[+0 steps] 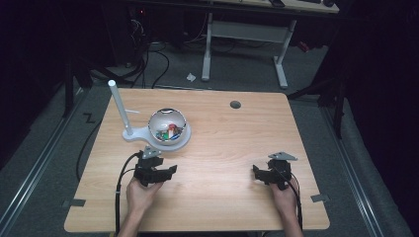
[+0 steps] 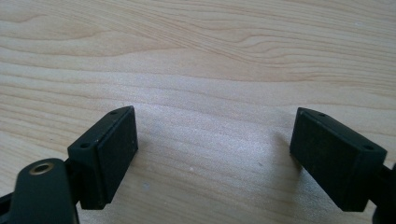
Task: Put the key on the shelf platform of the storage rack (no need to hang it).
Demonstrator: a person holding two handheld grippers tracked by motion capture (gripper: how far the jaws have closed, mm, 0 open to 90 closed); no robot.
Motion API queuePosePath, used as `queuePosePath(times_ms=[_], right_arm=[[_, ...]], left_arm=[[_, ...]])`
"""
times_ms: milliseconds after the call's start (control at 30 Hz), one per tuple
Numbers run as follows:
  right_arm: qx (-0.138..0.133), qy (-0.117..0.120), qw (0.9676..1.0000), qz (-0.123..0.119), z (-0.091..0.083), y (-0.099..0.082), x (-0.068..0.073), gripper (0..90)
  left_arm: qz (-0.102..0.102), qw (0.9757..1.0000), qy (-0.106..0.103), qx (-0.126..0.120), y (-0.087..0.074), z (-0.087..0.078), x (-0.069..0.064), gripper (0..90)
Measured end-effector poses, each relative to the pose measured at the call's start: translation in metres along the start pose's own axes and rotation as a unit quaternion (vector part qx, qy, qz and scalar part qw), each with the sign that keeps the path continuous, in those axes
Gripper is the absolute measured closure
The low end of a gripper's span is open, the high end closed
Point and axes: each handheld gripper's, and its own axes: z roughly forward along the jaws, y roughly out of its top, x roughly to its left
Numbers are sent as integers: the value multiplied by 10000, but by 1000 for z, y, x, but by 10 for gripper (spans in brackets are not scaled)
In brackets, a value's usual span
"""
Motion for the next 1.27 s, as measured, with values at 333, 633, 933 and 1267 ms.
queuePosePath(times_ms=[333, 633, 933, 1267], right_arm=[[0, 0, 10000, -1, 0, 0, 0, 152], [1, 1, 10000, 0, 0, 0, 0, 152], [1, 3, 10000, 0, 0, 0, 0, 152], [1, 1, 10000, 2, 0, 0, 0, 152]], left_arm=[[281, 9985, 468, 91, -16, 18, -5, 379], [288, 9972, 691, 14, -25, 26, -3, 380], [418, 9955, 847, -94, -30, 28, -2, 339], [398, 9956, 845, -82, -30, 28, -1, 312]])
